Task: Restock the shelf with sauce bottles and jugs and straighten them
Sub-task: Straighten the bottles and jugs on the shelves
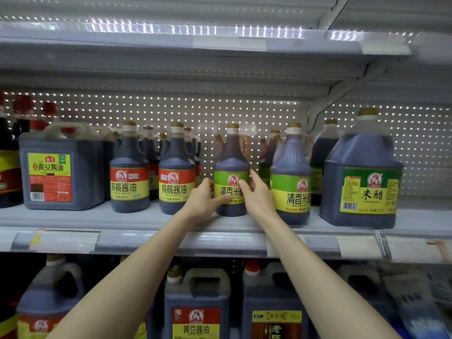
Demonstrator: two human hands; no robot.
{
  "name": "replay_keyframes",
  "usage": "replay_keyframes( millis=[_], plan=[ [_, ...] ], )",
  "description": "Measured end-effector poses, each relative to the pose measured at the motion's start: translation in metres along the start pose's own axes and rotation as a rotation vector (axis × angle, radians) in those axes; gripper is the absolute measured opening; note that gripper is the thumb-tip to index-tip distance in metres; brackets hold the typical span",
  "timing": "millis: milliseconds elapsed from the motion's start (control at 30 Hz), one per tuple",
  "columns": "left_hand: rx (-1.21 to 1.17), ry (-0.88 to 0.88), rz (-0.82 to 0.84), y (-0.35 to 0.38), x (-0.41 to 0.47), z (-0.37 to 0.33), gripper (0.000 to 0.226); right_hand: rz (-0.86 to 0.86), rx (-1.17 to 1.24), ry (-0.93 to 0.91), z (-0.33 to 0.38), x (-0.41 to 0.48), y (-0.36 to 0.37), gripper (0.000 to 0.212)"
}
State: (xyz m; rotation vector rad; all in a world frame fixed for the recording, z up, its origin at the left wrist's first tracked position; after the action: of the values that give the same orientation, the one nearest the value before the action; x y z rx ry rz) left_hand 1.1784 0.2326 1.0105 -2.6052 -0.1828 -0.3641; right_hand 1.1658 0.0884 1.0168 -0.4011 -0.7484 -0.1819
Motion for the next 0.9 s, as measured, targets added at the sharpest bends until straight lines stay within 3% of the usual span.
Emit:
replay_keyframes(
  millis=[167,467,667,900],
  plan=[
    [0.042,-0.025,-0.021,-0.008,0.003,0.002,0.047,-0.028,0.05,-0.032,0.009,-0.003,-0.006,0.054],
    [-0.076,0.102,-0.256,-0.014,-0.03,-0.035,0.046,-0.115,0.176,-0.135,0.03,-0.021,-0.055,0.043],
    [-0.096,0.183,-0.221,0.027,-0.054,-0.059,0.039,-0.262,0.132,-0.222,0.028,-0.036,-0.112,0.021],
    [-0.092,0.147,-0.063,0.074,-0.064,-0.075,0.051,-0.161,0.067,-0.165,0.004,-0.034,-0.147,0.038]
  ],
)
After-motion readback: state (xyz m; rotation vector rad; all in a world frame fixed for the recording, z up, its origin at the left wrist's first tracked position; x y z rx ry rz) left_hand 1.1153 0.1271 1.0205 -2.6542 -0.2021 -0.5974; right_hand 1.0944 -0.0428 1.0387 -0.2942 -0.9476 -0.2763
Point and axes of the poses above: each hand's wrist, its own x-axis towards the middle knuckle, its own y-axis out of the palm, z = x × y, the point moved 5 cm from there along x, towards the middle knuckle, and after that the axes turned 13 degrees about -y, right-handed, at the moved point
